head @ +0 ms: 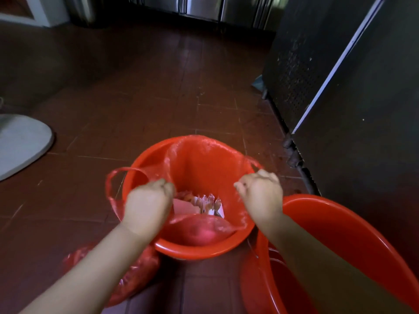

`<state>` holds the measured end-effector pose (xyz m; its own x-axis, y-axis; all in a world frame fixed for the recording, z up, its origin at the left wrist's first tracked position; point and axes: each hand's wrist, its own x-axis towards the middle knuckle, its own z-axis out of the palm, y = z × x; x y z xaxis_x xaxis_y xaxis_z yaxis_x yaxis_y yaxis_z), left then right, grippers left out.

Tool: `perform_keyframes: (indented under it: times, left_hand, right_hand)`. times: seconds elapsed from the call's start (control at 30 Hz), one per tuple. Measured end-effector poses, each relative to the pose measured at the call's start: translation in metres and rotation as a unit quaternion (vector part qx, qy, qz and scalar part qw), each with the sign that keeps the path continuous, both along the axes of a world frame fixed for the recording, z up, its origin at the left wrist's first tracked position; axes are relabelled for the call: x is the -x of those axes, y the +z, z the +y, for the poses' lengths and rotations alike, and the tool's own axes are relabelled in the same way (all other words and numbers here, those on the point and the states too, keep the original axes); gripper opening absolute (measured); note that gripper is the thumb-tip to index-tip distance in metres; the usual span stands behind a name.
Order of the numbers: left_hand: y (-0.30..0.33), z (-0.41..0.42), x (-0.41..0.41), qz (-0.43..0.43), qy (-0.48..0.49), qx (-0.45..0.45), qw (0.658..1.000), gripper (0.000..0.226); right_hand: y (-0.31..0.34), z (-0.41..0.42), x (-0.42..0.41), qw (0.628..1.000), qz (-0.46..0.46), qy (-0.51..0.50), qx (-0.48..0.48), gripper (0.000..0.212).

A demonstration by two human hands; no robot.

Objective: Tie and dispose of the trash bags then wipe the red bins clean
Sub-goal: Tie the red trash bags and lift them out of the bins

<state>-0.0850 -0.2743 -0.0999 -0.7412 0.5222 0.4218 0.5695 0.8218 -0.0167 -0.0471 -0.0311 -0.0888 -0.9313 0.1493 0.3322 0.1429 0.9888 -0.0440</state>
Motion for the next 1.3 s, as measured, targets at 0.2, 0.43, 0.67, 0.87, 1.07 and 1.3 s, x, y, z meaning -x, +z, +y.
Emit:
perform_keyframes:
  times: [0.2,0.43,0.67,0.87,1.07,1.3]
  left_hand:
    - [-0.004,0.001,-0.018,0.001,-0.005,-0.039,0.999,0.027]
    - [0.015,-0.034,0.015,-0.173,0.269,-0.039,0.947,0.062]
    - [0.025,-0.036,0.004,-0.11,0.191,-0.113,0.969,0.017]
    - [0.072,-0.029,0.003,-0.069,0.077,-0.204,0.974,0.014]
    - [0.125,-0.035,0.009,-0.113,-0.016,-0.325,0.939,0.009]
    - [0.132,-0.034,0.0,-0.182,-0.054,-0.362,0.913,0.024]
  right_hand:
    - [-0.003,-0.019,-0.015,0.991,0.097,0.084,0.045,0.016]
    - [-0.001,0.007,-0.015,0.978,0.045,-0.11,0.171,0.041]
    - [0.004,-0.026,0.007,0.965,0.008,-0.071,0.25,0.024]
    - [0.054,-0.037,0.008,0.823,0.197,-0.007,0.533,0.021]
    - [0.086,-0.046,0.008,0.645,0.159,0.063,0.744,0.028]
    - [0.075,-0.076,0.002,0.678,0.08,0.208,0.701,0.033]
